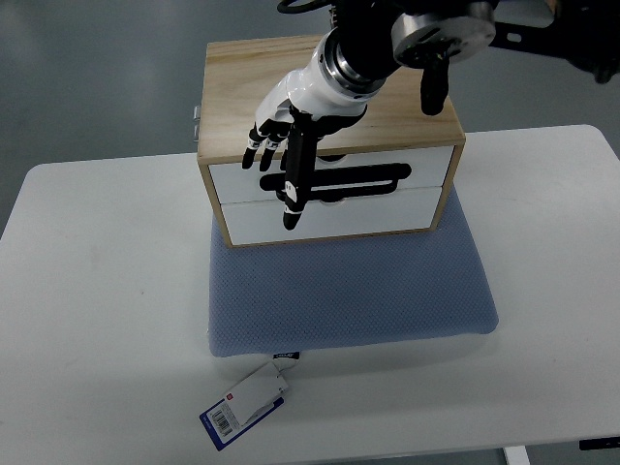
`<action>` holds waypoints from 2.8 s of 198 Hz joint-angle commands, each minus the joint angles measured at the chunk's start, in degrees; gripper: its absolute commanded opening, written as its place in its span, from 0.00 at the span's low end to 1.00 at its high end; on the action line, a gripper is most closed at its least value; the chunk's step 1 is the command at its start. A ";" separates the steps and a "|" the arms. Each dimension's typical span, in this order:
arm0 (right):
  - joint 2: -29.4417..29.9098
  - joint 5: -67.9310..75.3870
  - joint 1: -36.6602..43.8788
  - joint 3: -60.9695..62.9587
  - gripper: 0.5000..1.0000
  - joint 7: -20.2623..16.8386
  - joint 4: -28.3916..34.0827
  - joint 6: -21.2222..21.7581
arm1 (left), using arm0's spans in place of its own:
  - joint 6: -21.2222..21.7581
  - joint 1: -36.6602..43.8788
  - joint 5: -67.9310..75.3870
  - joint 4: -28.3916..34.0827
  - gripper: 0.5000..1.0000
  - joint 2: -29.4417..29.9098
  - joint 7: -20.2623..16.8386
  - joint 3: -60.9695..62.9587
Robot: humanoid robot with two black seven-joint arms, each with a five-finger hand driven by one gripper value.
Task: Open wood drawer with right hand
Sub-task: 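Move the right hand over the top drawer's black handle, then hook the right hand's fingers behind the top drawer's black handle, then pull the top drawer toward the robot with the right hand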
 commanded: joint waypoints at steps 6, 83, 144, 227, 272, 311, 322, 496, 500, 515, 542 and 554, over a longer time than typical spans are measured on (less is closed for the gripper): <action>0.87 0.08 -1.96 -0.80 0.89 0.00 -0.21 -3.12 | 0.00 0.00 0.02 0.10 1.00 0.00 0.00 -0.10; 2.10 -0.98 -5.66 -1.68 0.89 0.00 -2.41 -5.85 | 0.00 0.00 0.02 0.10 1.00 0.00 0.00 -0.01; 2.10 -5.19 -7.76 -3.69 0.89 0.00 -3.03 -3.31 | 0.00 0.00 -0.07 0.18 1.00 0.00 0.00 -0.10; 1.66 -9.50 -10.84 -5.37 0.89 0.00 -4.96 -2.42 | 0.00 0.00 0.02 0.18 1.00 0.00 0.00 -0.10; 1.75 -9.50 -12.16 -5.37 0.89 0.00 -5.58 -1.45 | 0.00 0.00 -0.07 0.18 1.00 0.00 0.00 -0.10; 1.58 -9.33 -12.42 -5.37 0.89 0.00 -5.66 1.36 | 0.00 0.00 -0.07 0.27 1.00 0.00 0.00 -0.10; 1.49 -8.98 -12.42 -5.19 0.89 0.00 -5.66 4.00 | 0.00 0.00 -0.07 0.27 1.00 0.00 0.00 -0.10; -3.35 -5.55 -8.82 -4.40 0.89 0.00 1.63 14.98 | 0.08 0.00 -0.16 0.45 1.00 0.00 0.00 -0.27; -3.35 -5.46 -8.47 -4.40 0.89 0.00 1.63 15.16 | 0.08 0.00 -0.16 0.45 1.00 0.00 0.00 -0.27; -3.26 -4.76 -8.12 -4.40 0.89 0.00 2.16 15.68 | 0.08 0.00 -0.16 0.45 1.00 0.00 0.00 -0.27; -3.26 -3.53 -8.03 -4.40 0.89 0.00 2.69 17.02 | 0.08 0.00 -0.16 0.45 1.00 0.00 0.00 -0.27; -3.17 -3.44 -8.03 -4.40 0.89 0.00 2.69 17.02 | 0.08 0.00 -0.16 0.45 1.00 0.00 0.00 -0.27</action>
